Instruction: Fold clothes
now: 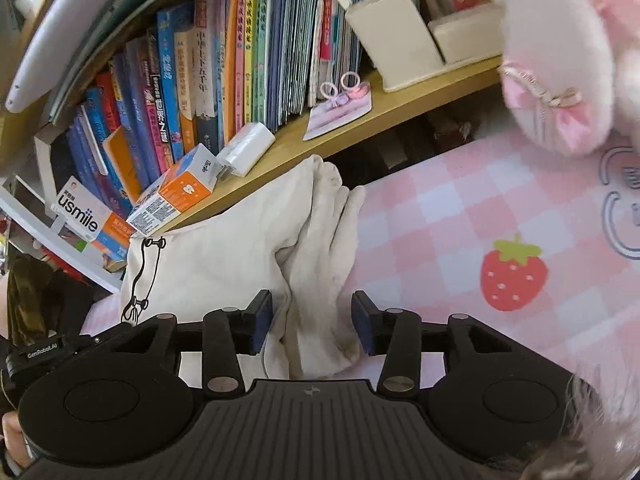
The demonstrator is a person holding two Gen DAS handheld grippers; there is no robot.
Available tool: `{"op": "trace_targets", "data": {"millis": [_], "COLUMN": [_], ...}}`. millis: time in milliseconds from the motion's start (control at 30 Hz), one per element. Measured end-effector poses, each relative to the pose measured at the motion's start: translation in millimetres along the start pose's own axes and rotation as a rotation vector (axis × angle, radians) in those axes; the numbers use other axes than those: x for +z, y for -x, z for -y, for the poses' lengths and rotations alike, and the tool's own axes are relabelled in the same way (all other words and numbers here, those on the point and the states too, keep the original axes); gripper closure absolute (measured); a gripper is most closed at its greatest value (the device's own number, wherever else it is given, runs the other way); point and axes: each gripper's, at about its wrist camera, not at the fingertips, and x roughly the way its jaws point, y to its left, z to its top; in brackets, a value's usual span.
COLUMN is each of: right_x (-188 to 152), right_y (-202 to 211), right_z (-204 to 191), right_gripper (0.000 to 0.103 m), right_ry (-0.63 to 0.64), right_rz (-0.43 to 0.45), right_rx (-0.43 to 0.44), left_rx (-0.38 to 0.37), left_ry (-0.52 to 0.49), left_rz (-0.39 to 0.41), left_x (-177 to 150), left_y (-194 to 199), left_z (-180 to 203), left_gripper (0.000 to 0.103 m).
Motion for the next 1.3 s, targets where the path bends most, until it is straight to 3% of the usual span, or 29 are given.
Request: {"op": "trace_targets", "data": {"millis": [200,467,533,600,767,967,1300], "right_x": [-9,-35,-43,-52,-68,-88,-112], "right_y": [17,49,56,62,74,93,121], "right_z": [-8,-14,-14,-14,-19,-35,-54], "right_gripper": [0.061,0.053,0.044,0.025,0.018,0.008,0.004], "right_ry": [0.037,0.091,0.103,0.127,0.19,0.301,0.38], "right_rz": [0.023,0.067,0.063,0.046,0.002,0.02,0.055], "right_rx": [-0.047,-0.167,-0.189,-0.218,-0.275,-0.276,-0.283], "left_rx": [0.063,0.131,0.159,0.192,0.275,0.308,0.316], "left_ry": [-0.071,-0.19,-0.209,-0.22,-0.257,-0.329,-0.342], "left_rz": [0.03,0.031,0.031,0.031,0.05,0.1,0.152], "left_x": [-14,-47,-58,-68,-92,-119,-148], "left_y": [19,45,50,54,65,82,98], "left_z": [16,42,49,55,69,89,111], "left_gripper": [0.064,0.05,0.036,0.032,0.02,0.015,0.007]}}
